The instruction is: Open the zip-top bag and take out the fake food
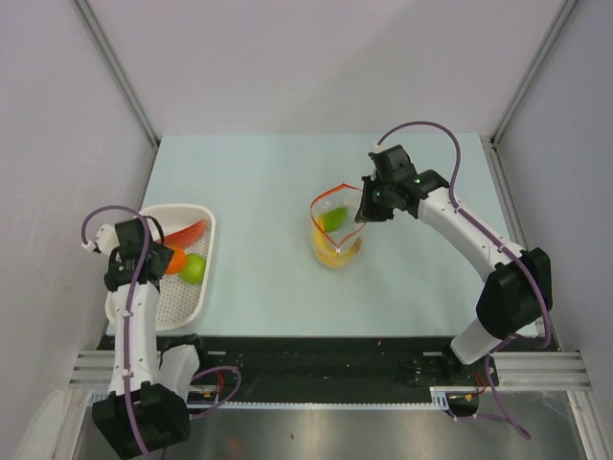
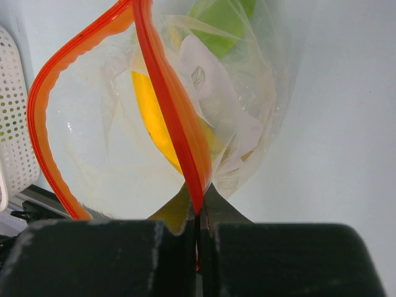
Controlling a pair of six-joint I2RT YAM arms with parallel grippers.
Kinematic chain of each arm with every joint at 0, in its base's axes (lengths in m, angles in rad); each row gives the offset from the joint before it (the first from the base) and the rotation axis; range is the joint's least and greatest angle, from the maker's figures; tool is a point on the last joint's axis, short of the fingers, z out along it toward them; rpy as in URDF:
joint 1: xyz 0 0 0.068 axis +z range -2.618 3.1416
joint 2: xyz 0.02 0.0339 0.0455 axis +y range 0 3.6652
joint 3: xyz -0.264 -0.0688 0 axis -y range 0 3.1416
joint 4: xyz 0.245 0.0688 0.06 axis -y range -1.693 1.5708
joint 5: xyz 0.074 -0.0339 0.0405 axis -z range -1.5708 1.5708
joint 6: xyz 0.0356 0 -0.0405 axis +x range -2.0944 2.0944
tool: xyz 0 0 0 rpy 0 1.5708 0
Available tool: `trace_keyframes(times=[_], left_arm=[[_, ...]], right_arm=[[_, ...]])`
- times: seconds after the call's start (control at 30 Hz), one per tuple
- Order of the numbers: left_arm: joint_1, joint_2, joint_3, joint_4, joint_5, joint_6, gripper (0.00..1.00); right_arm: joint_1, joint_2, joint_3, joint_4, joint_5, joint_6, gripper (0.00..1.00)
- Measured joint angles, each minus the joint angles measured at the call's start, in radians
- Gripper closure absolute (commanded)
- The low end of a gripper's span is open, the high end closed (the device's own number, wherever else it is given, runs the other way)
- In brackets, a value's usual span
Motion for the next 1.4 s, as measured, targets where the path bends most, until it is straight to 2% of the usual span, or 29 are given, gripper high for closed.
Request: trace_keyframes(times=[0.2,0.33,0.53,0.63,0.67,0.83,1.07,1.27,1.4], left_arm=[[0.139,0.036,-0.084,0.021,0.003,0.024,0.86],[0.257,0.093,-0.139,0.107,0.071,0.051,0.85],[0.288,0.229,-0.152,0.236,0.159,0.078,0.81],[0.288,0.307,-0.154,0.304,0.199,0.091,0.69],[0.288,0.325,-0.154,0.326,0.209,0.093,0.61],[0.290,0.371,-0.154,0.423,0.237,0.120,0.49],[0.290,0.428,-0.129,0.439,0.235,0.140,0.10],[0.290,0.400,-0.111,0.350,0.229,0.147,0.09],[0.249,0.302,-0.087,0.296,0.221,0.148,0.13]], right_arm=[[0.003,0.000,0.000,0.000,0.000,0.000,1.00],[0.003,0.000,0.000,0.000,0.000,-0.002,1.00],[0.003,0.000,0.000,0.000,-0.001,-0.003,1.00],[0.004,0.000,0.000,0.000,-0.002,-0.003,1.00],[0.004,0.000,0.000,0.000,-0.003,-0.003,1.00],[0.005,0.000,0.000,0.000,-0.005,-0.003,1.00],[0.011,0.000,0.000,0.000,-0.006,-0.003,1.00],[0.016,0.000,0.000,0.001,-0.007,-0.003,1.00],[0.023,0.000,0.000,0.006,-0.008,-0.003,1.00]])
